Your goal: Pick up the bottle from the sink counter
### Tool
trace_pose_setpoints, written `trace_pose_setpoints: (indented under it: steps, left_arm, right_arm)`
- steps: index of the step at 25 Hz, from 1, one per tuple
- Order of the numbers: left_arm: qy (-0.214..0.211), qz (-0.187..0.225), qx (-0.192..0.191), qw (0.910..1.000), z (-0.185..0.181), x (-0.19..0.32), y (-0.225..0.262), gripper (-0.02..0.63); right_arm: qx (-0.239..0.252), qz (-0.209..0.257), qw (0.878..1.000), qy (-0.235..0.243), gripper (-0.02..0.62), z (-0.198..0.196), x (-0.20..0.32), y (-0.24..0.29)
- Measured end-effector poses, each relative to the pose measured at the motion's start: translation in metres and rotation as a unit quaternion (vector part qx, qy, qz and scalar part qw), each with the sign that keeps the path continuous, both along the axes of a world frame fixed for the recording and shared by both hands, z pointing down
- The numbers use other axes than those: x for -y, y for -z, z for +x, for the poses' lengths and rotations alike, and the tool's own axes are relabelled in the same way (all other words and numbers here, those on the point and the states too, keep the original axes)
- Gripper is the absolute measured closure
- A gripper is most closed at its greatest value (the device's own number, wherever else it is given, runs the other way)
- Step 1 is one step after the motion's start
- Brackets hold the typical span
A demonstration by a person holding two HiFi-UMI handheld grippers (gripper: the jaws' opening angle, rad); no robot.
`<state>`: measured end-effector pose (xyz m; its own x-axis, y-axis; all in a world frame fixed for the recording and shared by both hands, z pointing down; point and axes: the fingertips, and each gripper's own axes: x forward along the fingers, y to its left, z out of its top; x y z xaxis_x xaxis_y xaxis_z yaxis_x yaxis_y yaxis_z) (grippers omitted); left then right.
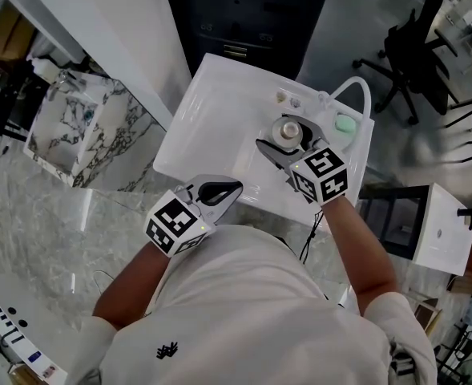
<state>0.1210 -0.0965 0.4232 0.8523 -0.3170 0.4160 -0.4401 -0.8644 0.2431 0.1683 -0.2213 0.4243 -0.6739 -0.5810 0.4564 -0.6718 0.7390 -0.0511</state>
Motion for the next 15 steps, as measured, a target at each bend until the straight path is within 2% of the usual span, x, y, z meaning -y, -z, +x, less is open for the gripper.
trace_pose_setpoints:
  steps: [15]
  left_arm:
    - [-0.009, -0.009, -0.007, 0.9999, -0.013, 0.015, -0.003, 0.6]
  right_arm:
    - [-0.013, -0.007, 1.0, -0.011, 0.245, -0.01, 0.013, -0.011]
